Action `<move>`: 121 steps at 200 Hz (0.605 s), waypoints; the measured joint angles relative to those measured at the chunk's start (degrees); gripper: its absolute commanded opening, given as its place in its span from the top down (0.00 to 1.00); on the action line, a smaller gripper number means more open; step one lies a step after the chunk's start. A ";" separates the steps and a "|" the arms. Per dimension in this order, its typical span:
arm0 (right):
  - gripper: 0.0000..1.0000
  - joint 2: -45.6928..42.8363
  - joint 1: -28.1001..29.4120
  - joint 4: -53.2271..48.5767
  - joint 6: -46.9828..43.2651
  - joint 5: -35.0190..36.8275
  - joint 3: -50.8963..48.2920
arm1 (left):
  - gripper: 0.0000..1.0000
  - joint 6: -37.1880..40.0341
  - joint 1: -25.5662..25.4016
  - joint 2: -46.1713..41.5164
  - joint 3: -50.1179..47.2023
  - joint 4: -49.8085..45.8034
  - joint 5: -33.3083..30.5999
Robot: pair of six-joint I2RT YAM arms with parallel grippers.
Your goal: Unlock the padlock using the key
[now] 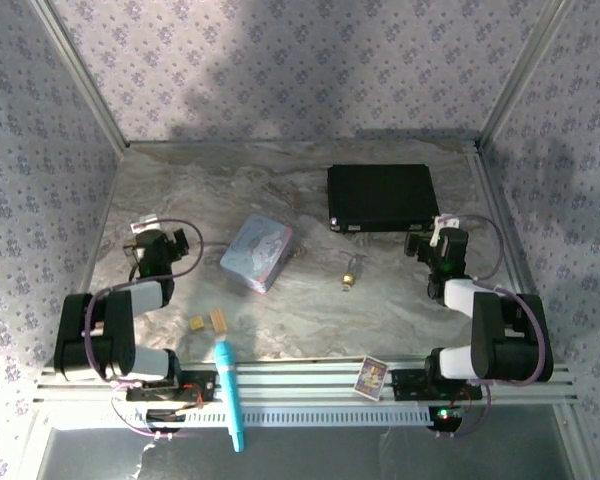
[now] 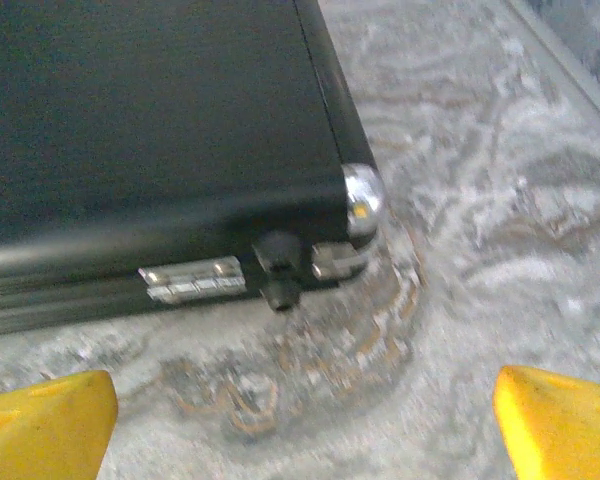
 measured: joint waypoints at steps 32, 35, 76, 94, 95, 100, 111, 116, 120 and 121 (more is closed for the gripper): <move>0.01 5.16 0.31 8.48 -0.92 -1.31 -0.20 | 0.00 0.90 -0.61 2.38 0.39 1.86 4.44; 0.01 5.73 0.39 9.01 -1.11 -1.31 -0.20 | 0.00 1.03 -0.72 2.62 0.55 2.08 4.74; 0.01 8.28 1.51 9.64 -2.23 -1.46 0.26 | 0.00 3.21 -1.27 7.02 1.11 6.29 9.38; 0.01 8.28 1.51 10.03 -2.43 -1.46 0.31 | 0.00 3.61 -1.44 7.06 1.11 6.71 10.01; 0.01 8.28 1.51 10.05 -2.43 -1.46 0.31 | 0.00 3.61 -1.44 7.06 1.11 6.75 10.01; 0.01 8.28 1.51 10.05 -2.43 -1.46 0.31 | 0.00 3.61 -1.44 7.06 1.11 6.95 9.99; 0.01 8.28 1.51 10.05 -2.43 -1.46 0.31 | 0.00 3.63 -1.55 7.06 1.11 7.48 9.97; 0.01 8.28 1.51 10.05 -2.43 -1.46 0.31 | 0.00 3.63 -1.55 7.06 1.11 7.69 9.97; 0.01 8.28 1.51 10.05 -2.43 -1.46 0.31 | 0.00 3.63 -1.55 7.06 1.11 7.78 9.97; 0.01 8.28 1.51 10.05 -2.43 -1.46 0.33 | 0.00 3.63 -1.57 7.06 1.14 7.80 9.97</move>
